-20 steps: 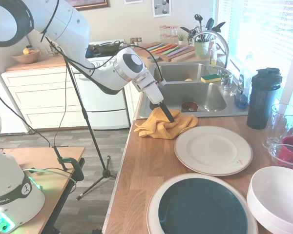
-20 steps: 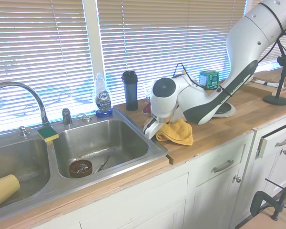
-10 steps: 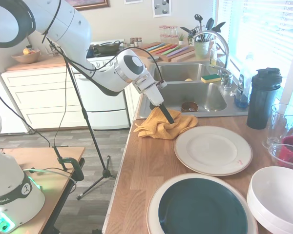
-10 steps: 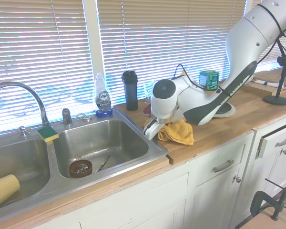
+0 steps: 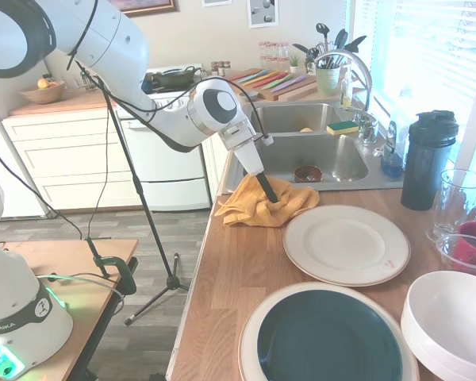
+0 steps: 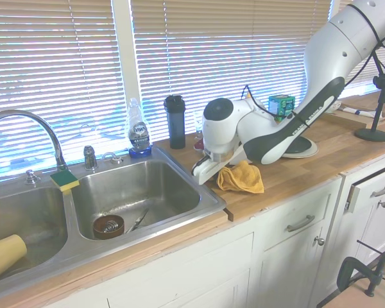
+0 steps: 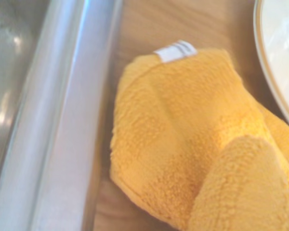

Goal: Wipe the white plate in clockwise motion

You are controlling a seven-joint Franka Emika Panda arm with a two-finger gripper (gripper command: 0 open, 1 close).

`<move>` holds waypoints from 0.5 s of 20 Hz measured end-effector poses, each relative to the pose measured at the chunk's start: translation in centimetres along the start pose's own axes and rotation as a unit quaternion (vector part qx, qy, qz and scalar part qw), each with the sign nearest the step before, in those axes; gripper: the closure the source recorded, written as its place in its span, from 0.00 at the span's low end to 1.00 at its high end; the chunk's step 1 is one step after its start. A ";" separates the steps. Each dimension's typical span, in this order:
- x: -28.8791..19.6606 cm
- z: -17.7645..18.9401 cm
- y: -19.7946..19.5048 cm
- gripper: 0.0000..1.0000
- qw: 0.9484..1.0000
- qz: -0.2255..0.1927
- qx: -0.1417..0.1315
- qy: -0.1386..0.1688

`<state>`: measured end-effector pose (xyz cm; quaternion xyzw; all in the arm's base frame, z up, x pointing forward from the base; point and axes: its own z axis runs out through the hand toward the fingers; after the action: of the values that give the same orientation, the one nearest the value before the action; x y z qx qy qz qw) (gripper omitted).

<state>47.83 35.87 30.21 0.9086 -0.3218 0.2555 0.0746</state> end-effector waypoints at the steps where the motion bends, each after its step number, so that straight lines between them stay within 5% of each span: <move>1: 0.4 -0.1 0.0 1.00 1.000 0.007 -0.004 -0.013; 10: 6.5 -0.3 -0.5 1.00 0.992 0.073 -0.029 -0.102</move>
<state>52.29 32.78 33.77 0.9016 -0.4001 0.1568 0.0490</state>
